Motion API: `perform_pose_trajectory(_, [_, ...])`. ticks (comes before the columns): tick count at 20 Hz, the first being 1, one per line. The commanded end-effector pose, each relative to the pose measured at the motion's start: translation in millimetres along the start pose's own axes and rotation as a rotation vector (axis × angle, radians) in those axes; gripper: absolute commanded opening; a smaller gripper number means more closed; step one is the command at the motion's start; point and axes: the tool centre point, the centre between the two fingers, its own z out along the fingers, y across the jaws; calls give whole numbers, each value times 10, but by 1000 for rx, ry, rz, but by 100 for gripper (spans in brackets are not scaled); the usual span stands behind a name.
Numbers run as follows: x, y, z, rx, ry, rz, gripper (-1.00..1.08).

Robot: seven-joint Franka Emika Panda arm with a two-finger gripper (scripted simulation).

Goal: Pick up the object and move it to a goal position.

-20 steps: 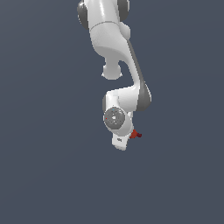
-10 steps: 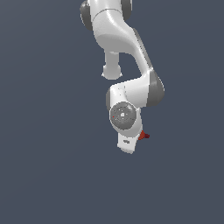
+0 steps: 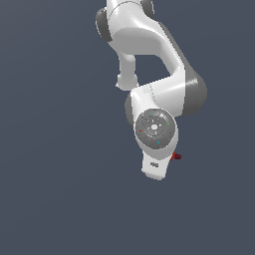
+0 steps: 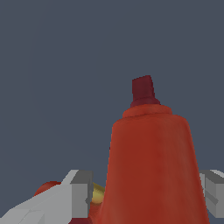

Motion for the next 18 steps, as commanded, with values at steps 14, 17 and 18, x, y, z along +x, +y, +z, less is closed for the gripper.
perform_pose_trajectory(14, [227, 32, -337, -3, 1, 0, -100])
perform_pose_trajectory(17, [233, 36, -344, -3, 1, 0, -100])
perform_pose_trajectory(18, [233, 36, -344, -3, 1, 0, -100])
